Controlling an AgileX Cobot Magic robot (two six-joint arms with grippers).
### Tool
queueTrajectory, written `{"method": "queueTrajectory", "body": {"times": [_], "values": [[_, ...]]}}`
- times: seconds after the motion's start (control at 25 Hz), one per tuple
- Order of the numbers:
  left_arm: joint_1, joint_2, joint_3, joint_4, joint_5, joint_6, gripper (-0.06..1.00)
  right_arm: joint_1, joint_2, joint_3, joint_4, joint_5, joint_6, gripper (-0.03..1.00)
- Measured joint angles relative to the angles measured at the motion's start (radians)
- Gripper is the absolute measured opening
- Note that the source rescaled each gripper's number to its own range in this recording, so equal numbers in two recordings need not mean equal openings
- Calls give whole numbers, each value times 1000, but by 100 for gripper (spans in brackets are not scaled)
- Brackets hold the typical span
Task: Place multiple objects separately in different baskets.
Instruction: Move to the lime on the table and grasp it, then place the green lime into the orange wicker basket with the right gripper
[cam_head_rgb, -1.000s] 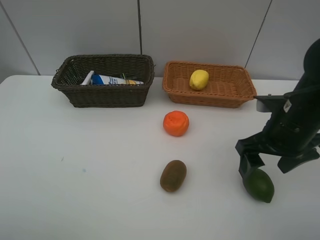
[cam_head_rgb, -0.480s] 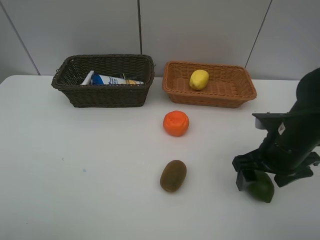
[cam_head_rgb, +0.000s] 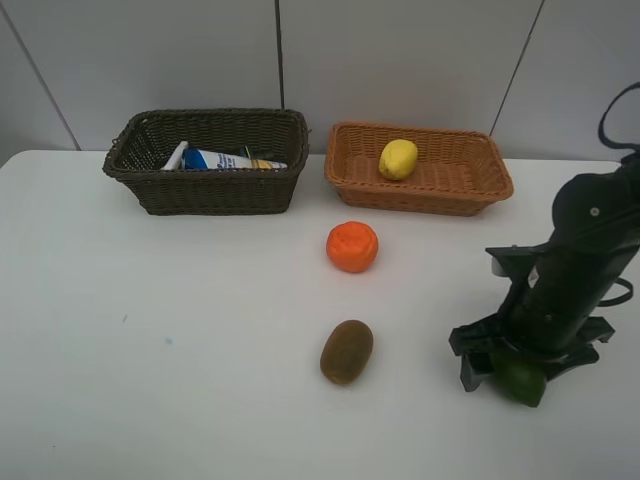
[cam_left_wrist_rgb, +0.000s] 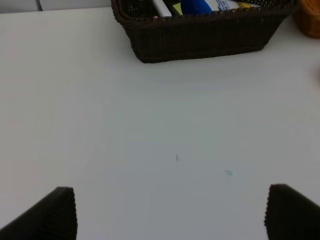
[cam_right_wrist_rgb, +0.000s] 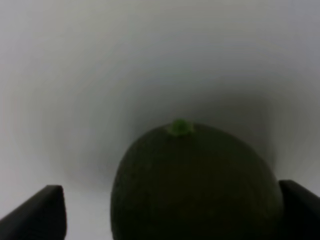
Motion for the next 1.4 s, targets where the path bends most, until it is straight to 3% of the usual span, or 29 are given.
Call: {"method": "queueTrajectory", "body": {"times": [0.28,0.56,0.76,1.0,1.4], "values": [[0,0,0,0,0,0,99,0,45,-1,-19,5,0,16],[0,0,0,0,0,0,99,0,32,-18,-18,49,-2,16],[0,0,0,0,0,0,99,0,-74,-155,-28,170,-2,16],[0,0,0,0,0,0,99,-61,-35,-533,-75,301,-7,16],[0,0,0,0,0,0,99,-215,452,-1269,-11,512,-126,16]]}}
